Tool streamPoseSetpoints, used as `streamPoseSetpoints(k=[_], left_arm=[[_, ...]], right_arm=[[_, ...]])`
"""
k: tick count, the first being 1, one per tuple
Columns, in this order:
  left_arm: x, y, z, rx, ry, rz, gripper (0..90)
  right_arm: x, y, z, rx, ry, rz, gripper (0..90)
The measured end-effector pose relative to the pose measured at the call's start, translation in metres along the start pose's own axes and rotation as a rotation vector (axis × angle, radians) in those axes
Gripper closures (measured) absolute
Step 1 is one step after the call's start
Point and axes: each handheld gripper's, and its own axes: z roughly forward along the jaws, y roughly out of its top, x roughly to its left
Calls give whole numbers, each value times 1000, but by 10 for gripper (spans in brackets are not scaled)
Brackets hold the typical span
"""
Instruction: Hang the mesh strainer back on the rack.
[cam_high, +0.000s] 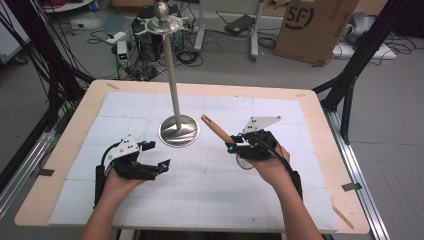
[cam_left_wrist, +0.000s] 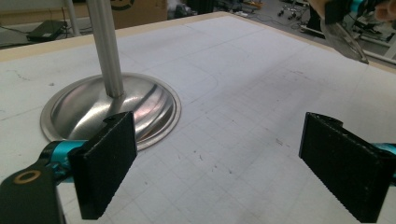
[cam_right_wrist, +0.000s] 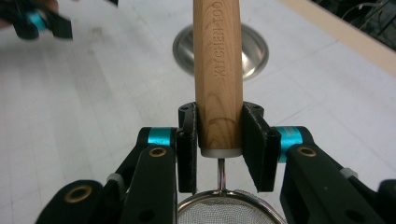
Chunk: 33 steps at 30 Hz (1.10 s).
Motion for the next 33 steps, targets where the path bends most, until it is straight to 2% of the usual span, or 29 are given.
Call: streamPoseSetpoints(k=[6,16,27,33], left_arm=[[1,0,0,1,-2,-5,119],[1,0,-2,-9,-6,-8,120],[1,0,-2,-9,-5,-5,120],[1,1,-1,-9,-6,-6,120]], right_arm=[[-4,19,-13,-48,-3,-15,685],[-5,56,-29,-157,-1,-22,684],[-12,82,-41,-196,-11,-34,684],[-17,93,-43,-190,-7,-54,685]])
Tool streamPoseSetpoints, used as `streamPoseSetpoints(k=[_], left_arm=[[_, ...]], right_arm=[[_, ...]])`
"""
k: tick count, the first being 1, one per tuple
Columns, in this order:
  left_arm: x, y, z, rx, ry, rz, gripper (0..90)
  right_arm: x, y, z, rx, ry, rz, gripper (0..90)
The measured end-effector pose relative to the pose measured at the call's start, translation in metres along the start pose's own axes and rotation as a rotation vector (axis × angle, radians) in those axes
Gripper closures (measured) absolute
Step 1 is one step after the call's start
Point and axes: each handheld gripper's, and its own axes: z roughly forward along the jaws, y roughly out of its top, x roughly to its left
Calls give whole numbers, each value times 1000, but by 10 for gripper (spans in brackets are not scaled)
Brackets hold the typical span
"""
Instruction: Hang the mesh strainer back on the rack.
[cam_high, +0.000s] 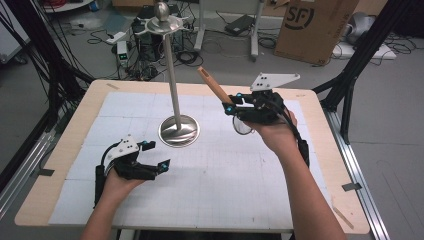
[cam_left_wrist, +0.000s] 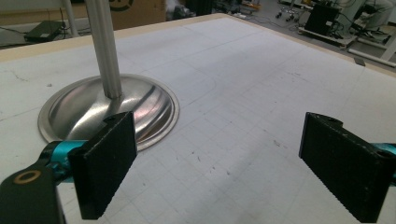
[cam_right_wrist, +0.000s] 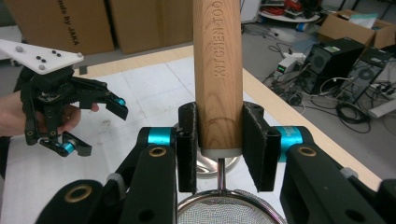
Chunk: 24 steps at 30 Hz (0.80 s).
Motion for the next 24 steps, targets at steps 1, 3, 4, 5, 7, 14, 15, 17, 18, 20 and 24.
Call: streamPoseSetpoints(k=[1,3,4,5,7,14,15,17,18,20,24], left_arm=[[0,0,0,-2,0,-1,120],[0,0,0,-1,2,-1,119],[0,0,0,-1,1,-1,119],[0,0,0,0,2,0,120],[0,0,0,1,2,1,120],[0,0,0,1,2,-1,119],[0,0,0,1,2,-1,120],[0,0,0,1,4,-1,120],[0,0,1,1,4,-1,120],[0,0,1,2,3,-1,120],[0,0,0,2,1,2,120]], right_arm=[[-2,2,0,1,-1,2,685],[-6,5,0,-4,6,4,684],[-7,6,0,-8,9,10,684],[-9,8,-1,-11,8,11,685],[-11,13,-1,-17,11,11,685],[-18,34,-3,-12,3,-12,684],[-19,37,-3,-16,-1,-19,684],[-20,44,-3,-26,-2,-27,684],[-20,47,-3,-27,-3,-20,684],[-21,52,-2,-34,-4,-31,684],[-21,64,0,-37,-8,-32,684]])
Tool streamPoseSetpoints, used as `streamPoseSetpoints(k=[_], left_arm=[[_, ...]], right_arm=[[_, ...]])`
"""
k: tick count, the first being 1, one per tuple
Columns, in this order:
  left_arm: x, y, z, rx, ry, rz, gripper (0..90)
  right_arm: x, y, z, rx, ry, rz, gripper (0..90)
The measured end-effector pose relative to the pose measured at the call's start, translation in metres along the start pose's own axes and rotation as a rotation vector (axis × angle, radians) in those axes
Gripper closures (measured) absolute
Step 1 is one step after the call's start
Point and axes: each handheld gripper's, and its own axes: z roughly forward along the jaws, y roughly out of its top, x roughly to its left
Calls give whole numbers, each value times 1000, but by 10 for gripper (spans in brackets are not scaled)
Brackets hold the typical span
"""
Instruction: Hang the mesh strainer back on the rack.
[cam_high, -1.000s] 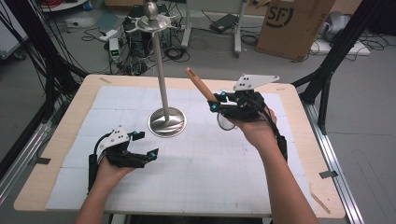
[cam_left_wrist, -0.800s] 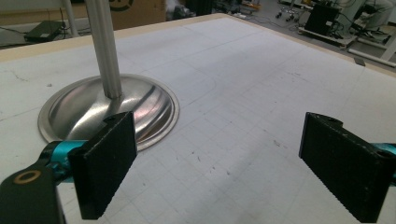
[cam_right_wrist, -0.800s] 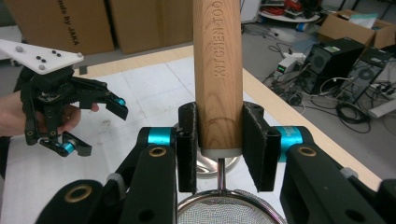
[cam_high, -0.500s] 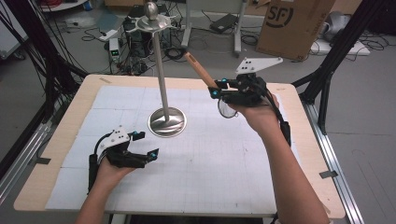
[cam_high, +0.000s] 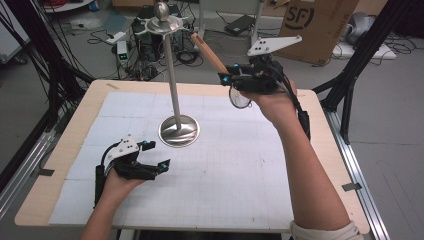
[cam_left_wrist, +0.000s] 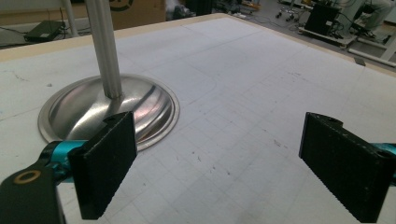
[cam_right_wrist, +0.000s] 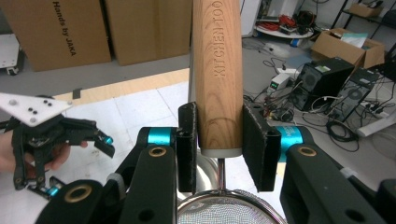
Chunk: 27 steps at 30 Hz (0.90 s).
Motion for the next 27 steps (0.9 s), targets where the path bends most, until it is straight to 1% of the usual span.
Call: streamPoseSetpoints(k=[3,4,6,8,11,13,15,17,19,23,27], left_arm=[[0,0,0,1,-1,-1,120],[0,0,0,0,-2,-1,120],[0,0,0,-1,-2,-2,120],[0,0,0,-2,-2,-2,120],[0,0,0,-1,-2,-2,120],[0,0,0,-4,-3,-3,120],[0,0,0,-6,-4,-5,120],[0,0,0,-5,-3,-4,120],[0,0,0,-4,-2,-4,120],[0,0,0,-6,-2,-5,120],[0,0,0,-5,-5,-5,120]], right_arm=[[-2,7,2,-2,-5,-3,684],[-3,8,3,-12,-9,-13,684],[-4,11,2,-13,-15,0,684],[-5,14,2,-23,-18,0,684],[-6,16,3,-13,-23,6,684],[-8,17,5,-15,-25,-1,684],[-9,17,6,-9,-22,10,684],[-11,17,7,-6,-28,10,684],[-12,17,9,1,-24,20,684],[-11,17,12,9,-15,16,683],[-8,18,15,4,-2,8,684]])
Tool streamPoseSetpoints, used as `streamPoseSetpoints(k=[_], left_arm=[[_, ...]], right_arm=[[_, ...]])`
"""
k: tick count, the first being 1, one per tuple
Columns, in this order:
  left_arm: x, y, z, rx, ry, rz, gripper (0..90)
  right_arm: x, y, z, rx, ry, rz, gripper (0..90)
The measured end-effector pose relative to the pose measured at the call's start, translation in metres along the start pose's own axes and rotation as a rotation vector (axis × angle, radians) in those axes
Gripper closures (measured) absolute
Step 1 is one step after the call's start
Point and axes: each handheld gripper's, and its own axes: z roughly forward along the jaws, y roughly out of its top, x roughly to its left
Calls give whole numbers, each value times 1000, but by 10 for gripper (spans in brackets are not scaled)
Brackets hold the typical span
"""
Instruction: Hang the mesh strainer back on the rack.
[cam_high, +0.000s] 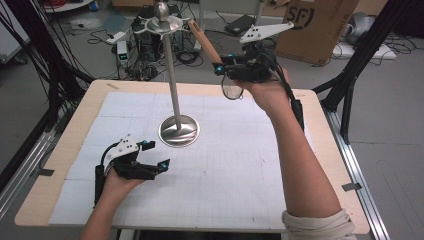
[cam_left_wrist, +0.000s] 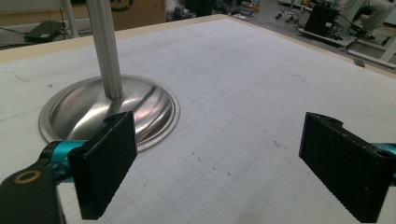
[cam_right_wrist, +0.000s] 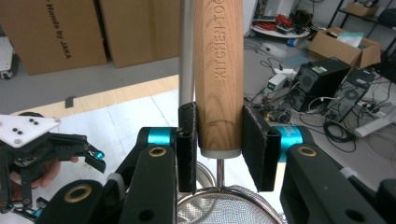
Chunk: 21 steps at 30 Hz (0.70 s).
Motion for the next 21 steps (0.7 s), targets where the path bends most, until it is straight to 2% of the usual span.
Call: streamPoseSetpoints(k=[4,12,21], left_arm=[[0,0,0,2,2,1,120],[0,0,0,0,3,0,120],[0,0,0,1,3,4,120]], right_arm=[[4,1,4,23,8,-9,683],[6,3,9,30,16,-10,683],[13,4,22,45,26,-26,683]])
